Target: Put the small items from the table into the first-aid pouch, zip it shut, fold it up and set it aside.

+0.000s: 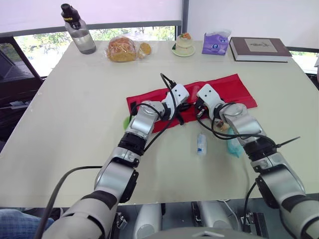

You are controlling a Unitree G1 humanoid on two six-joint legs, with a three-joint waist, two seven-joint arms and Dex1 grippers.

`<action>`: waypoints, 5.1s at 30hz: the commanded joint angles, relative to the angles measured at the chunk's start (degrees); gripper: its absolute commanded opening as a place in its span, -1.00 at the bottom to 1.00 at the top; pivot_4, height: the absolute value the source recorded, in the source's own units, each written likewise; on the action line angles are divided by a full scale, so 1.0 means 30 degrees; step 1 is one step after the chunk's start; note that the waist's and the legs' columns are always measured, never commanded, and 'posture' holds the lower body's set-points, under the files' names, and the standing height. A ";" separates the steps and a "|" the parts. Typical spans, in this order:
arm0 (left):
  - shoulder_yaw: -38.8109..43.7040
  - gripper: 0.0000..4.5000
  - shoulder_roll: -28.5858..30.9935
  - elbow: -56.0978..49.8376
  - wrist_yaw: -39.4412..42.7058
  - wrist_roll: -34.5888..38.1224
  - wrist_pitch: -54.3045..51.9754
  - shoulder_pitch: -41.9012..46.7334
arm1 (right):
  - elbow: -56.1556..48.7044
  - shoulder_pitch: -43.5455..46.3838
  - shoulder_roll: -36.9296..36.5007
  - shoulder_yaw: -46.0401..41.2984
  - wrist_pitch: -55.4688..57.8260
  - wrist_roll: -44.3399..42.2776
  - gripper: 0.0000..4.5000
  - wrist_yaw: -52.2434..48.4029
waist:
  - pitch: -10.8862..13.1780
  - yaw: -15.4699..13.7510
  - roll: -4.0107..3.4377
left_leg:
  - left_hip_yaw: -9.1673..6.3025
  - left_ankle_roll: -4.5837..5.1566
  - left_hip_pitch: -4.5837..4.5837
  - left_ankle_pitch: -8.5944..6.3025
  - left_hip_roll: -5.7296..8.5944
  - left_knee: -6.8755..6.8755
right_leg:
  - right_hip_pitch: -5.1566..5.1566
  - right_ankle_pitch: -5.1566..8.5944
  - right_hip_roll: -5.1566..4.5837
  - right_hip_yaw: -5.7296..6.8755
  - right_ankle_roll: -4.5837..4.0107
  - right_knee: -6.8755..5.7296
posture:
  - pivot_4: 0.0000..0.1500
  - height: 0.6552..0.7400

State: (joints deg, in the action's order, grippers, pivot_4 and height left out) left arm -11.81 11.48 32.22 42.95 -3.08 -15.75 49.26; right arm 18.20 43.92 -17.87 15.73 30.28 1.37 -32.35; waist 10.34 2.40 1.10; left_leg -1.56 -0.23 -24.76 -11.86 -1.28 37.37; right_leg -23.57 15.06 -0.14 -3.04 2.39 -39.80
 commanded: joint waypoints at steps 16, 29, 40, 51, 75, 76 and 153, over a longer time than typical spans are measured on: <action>0.0082 -1.00 -0.0040 -0.0854 0.0611 0.0618 0.0760 -0.0156 | 0.1515 -0.0084 0.1731 -0.0510 -0.4611 0.0454 -0.98 0.0723 | 0.0000 -0.0005 0.0000 | 0.0002 0.0000 0.0006 0.0001 -0.0002 -0.0002 | 0.0000 0.0000 0.0003 0.0000 0.0000 -0.0004 | 1.00 1.00; 0.0315 -1.00 0.0403 -0.0364 0.0356 0.0456 0.1210 -0.0001 | 0.2427 -0.0111 0.1929 -0.1359 -0.6775 0.0287 -0.98 0.0196 | 0.0000 -0.0019 -0.0001 | 0.0004 -0.0001 0.0004 0.0001 -0.0004 -0.0004 | 0.0000 -0.0001 0.0000 -0.0003 -0.0001 0.0000 | 1.00 1.00; 0.0506 -1.00 0.0747 0.1385 0.0240 0.0479 0.2272 0.0726 | -0.8775 -0.5234 -0.2676 -0.5433 -0.2553 -0.6608 -0.98 -0.5623 | 0.0001 -0.0051 0.0000 | -0.0019 0.0001 0.0003 0.0000 -0.0003 -0.0007 | 0.0004 0.0002 0.0009 0.0014 0.0002 0.0000 | 1.00 1.00; 0.0683 -1.00 0.1443 0.2958 0.0282 0.0314 0.3237 0.1038 | -1.2963 -1.2960 -1.2369 -1.7097 0.3935 -1.6164 0.53 -1.3681 | 0.0023 -0.0260 -0.0018 | -0.0040 0.0005 0.0012 0.0000 -0.0003 0.0002 | 0.0026 0.0042 0.0037 0.0010 0.0065 0.0020 | 1.00 1.00; 0.0637 -1.00 0.1469 0.5114 0.0552 0.0211 0.4557 0.1749 | -1.0541 -1.5446 -1.7346 -2.1955 0.4325 -1.6015 0.96 -1.8350 | 0.0023 -0.0113 0.0021 | 0.0024 0.0007 0.0031 -0.0002 0.0003 0.0014 | 0.0043 0.0054 0.0023 -0.0047 0.0093 0.0056 | 1.00 1.00; 0.0640 -1.00 0.1460 0.5091 0.0558 0.0209 0.4549 0.1726 | -1.0779 -1.5312 -1.7084 -2.1357 0.3894 -1.5870 0.96 -1.8105 | 0.0023 -0.0110 0.0022 | 0.0024 0.0007 0.0032 -0.0002 0.0004 0.0014 | 0.0043 0.0054 0.0023 -0.0047 0.0093 0.0056 | 1.00 1.00; 0.0273 -1.00 0.0717 0.2170 0.0148 0.0018 0.3066 0.0196 | -1.1403 -0.4203 -0.7048 -0.1602 0.4617 -0.3637 0.99 -1.1228 | 0.0025 -0.0168 0.0001 | -0.0076 -0.0002 0.0015 0.0004 0.0007 0.0029 | 0.0034 0.0000 0.0003 0.0026 -0.0001 -0.0012 | 1.00 1.00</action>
State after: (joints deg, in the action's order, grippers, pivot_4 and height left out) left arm -10.78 13.91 39.40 42.83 -3.16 -7.06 49.30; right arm -11.29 31.90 -39.62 13.54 38.63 -7.48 -69.86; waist 10.42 1.89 1.10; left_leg -1.79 -0.24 -24.71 -11.85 -1.26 37.46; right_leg -23.46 15.06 -0.13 -2.95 2.39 -39.84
